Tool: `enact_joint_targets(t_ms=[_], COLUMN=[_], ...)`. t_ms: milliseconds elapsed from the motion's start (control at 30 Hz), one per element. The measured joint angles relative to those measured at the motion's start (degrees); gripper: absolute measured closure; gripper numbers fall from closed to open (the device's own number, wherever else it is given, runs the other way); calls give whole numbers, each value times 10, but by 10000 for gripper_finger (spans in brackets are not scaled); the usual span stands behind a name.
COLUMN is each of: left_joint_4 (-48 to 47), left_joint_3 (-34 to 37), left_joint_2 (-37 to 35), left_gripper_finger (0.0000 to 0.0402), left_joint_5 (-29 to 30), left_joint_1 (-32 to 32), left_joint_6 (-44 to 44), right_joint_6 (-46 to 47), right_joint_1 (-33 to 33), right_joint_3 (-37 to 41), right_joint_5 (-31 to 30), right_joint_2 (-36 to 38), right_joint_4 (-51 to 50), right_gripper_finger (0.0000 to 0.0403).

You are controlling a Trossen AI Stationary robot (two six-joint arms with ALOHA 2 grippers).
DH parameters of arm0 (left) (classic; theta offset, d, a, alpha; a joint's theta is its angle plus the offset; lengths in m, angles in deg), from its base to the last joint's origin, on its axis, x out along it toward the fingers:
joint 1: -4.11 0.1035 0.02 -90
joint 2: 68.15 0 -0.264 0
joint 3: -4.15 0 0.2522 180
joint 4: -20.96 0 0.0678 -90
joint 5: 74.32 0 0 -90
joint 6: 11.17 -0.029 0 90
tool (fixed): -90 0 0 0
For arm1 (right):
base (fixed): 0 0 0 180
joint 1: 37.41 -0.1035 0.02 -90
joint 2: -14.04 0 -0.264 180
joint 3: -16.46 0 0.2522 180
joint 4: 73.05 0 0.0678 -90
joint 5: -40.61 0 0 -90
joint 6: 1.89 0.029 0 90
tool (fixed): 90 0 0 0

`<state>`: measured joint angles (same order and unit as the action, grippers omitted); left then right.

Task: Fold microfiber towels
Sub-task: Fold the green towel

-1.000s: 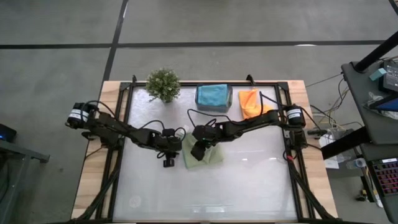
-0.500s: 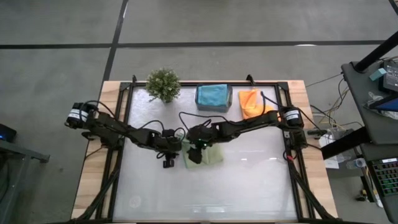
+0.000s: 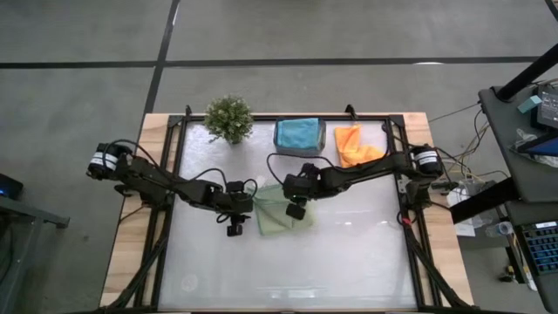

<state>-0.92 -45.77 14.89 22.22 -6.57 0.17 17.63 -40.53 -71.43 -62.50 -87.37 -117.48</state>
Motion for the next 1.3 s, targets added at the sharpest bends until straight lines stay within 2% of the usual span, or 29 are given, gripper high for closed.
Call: enact_joint_targets(t_ms=[167,367,467,800,967,1133,1300], left_joint_4=[0,-3,-5,-18,-19,-18,-2], left_joint_3=[0,0,0,0,0,4,28], left_joint_2=[1,1,-6,-26,-25,-25,-25], left_gripper_finger=[285,285,285,285,285,285,285], left_joint_5=[2,3,2,-2,53,155,186], left_joint_1=[0,0,1,0,0,0,1], left_joint_6=[-1,-1,-1,-5,-39,-154,-277], right_joint_6=[-8,-26,-39,-104,-148,-166,-166], right_joint_1=[-1,-22,-34,-36,-35,-34,-33], right_joint_3=[46,78,74,49,50,50,59], right_joint_5=[5,161,183,171,133,127,125], right_joint_2=[-20,-55,-67,-38,-29,-28,-28], right_joint_4=[95,349,419,332,295,290,292], right_gripper_finger=[381,390,390,390,390,390,390])
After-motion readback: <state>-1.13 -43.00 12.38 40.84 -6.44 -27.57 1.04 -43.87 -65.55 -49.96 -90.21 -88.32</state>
